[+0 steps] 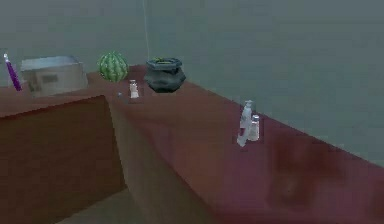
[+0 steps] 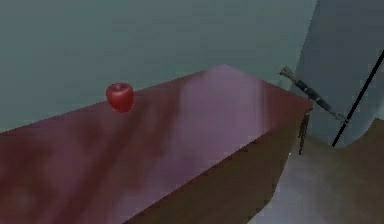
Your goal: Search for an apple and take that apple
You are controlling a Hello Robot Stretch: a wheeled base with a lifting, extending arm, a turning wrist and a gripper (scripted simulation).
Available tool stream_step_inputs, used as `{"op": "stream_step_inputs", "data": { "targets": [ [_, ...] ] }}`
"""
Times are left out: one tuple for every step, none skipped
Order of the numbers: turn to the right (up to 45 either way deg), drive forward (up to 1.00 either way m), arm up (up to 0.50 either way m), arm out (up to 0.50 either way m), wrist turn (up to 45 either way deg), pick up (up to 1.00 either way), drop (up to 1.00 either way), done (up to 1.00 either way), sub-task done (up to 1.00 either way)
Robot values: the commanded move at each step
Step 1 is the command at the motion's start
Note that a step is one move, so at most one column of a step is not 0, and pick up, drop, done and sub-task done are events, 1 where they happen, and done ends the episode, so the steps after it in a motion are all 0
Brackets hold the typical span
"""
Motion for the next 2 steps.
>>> {"op": "stream_step_inputs", "data": {
  "targets": [
    [-15.0, 0.0, 0.0, 0.0, 0.0, 0.0, 0.0, 0.0, 0.0],
    [0.0, 0.0, 0.5, 0.0, 0.0, 0.0, 0.0, 0.0, 0.0]
  ]
}}
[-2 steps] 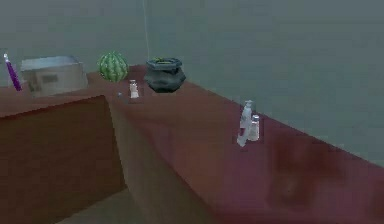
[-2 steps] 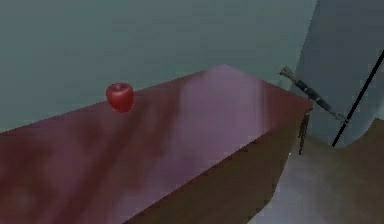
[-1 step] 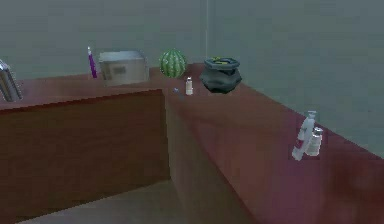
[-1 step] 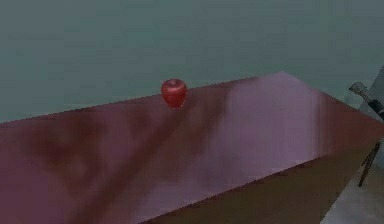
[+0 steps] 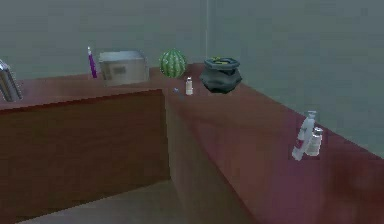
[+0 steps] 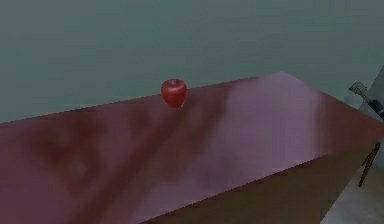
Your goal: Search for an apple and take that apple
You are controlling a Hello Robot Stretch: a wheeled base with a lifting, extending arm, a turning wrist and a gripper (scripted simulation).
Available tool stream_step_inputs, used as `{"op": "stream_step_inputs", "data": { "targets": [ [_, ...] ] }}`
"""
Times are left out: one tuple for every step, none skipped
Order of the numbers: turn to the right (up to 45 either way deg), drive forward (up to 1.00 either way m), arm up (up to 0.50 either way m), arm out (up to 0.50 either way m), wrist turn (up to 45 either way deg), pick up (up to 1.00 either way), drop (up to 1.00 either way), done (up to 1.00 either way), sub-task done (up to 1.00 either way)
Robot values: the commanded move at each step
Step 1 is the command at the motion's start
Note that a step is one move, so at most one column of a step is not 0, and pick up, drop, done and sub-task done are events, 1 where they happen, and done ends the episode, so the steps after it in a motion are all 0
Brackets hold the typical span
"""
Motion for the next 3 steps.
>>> {"op": "stream_step_inputs", "data": {
  "targets": [
    [0.0, 0.0, 0.38, 0.0, 0.0, 0.0, 0.0, 0.0, 0.0],
    [0.0, 0.0, 0.0, 0.44, 0.0, 0.0, 0.0, 0.0, 0.0],
    [0.0, 0.0, 0.0, 0.0, 45.0, 0.0, 0.0, 0.0, 0.0]
  ]
}}
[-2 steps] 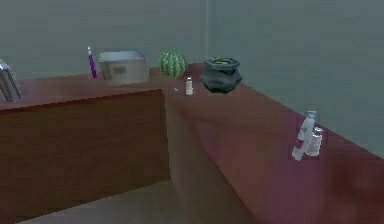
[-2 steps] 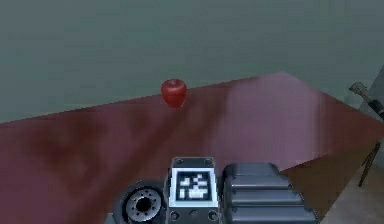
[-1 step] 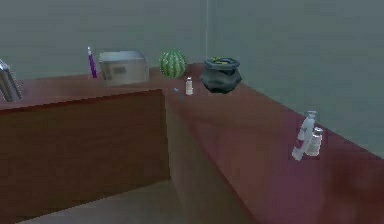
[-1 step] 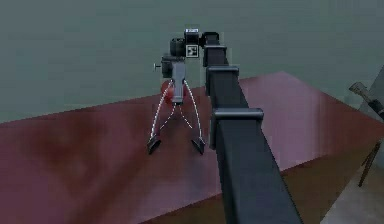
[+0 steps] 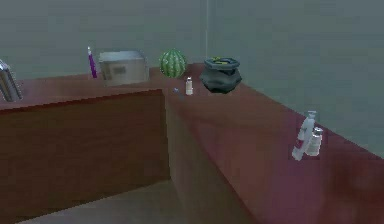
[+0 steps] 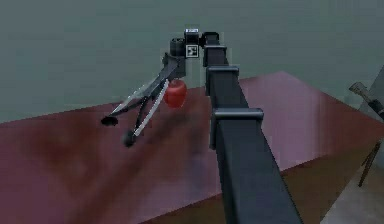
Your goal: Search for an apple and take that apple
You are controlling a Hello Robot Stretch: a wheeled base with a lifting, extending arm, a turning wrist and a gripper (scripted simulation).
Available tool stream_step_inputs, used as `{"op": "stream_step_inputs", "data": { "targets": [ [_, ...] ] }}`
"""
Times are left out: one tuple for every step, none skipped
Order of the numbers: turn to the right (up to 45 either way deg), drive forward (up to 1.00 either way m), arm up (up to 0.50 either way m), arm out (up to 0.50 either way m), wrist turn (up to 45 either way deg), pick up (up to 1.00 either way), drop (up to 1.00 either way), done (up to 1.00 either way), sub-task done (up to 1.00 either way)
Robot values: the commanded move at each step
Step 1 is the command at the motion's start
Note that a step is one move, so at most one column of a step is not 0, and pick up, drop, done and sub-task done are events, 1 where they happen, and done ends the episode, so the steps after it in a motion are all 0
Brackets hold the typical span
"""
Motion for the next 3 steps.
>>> {"op": "stream_step_inputs", "data": {
  "targets": [
    [0.0, 0.0, 0.0, 0.0, 45.0, 0.0, 0.0, 0.0, 0.0],
    [0.0, 0.0, 0.0, 0.0, 45.0, 0.0, 0.0, 0.0, 0.0],
    [0.0, 0.0, 0.0, 0.0, 33.0, 0.0, 0.0, 0.0, 0.0]
  ]
}}
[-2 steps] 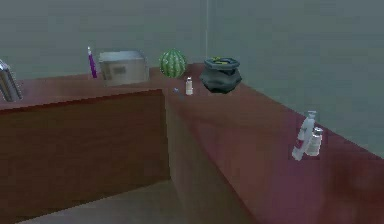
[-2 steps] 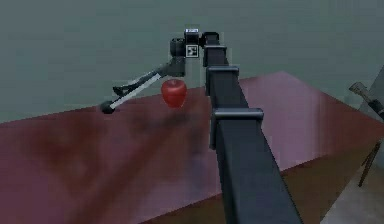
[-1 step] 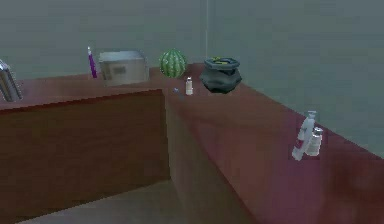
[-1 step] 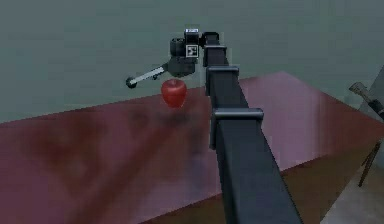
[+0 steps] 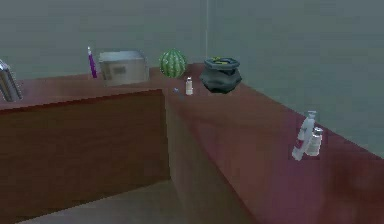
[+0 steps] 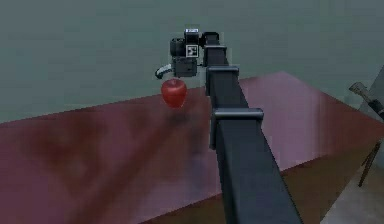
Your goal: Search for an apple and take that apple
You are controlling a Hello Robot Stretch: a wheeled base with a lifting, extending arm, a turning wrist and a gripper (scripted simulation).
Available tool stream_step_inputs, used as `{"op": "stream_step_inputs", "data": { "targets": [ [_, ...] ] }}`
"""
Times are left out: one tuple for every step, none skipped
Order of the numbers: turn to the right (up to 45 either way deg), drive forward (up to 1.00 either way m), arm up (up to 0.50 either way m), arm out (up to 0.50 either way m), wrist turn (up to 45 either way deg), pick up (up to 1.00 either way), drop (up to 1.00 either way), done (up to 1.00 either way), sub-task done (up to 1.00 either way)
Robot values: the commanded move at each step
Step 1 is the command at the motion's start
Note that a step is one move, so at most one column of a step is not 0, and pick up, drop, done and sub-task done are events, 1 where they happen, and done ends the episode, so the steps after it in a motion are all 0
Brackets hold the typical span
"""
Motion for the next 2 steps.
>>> {"op": "stream_step_inputs", "data": {
  "targets": [
    [0.0, 0.0, 0.0, 0.0, 0.0, 1.0, 0.0, 0.0, 0.0],
    [0.0, 0.0, 0.0, 0.0, 0.0, 0.0, 0.0, 1.0, 0.0]
  ]
}}
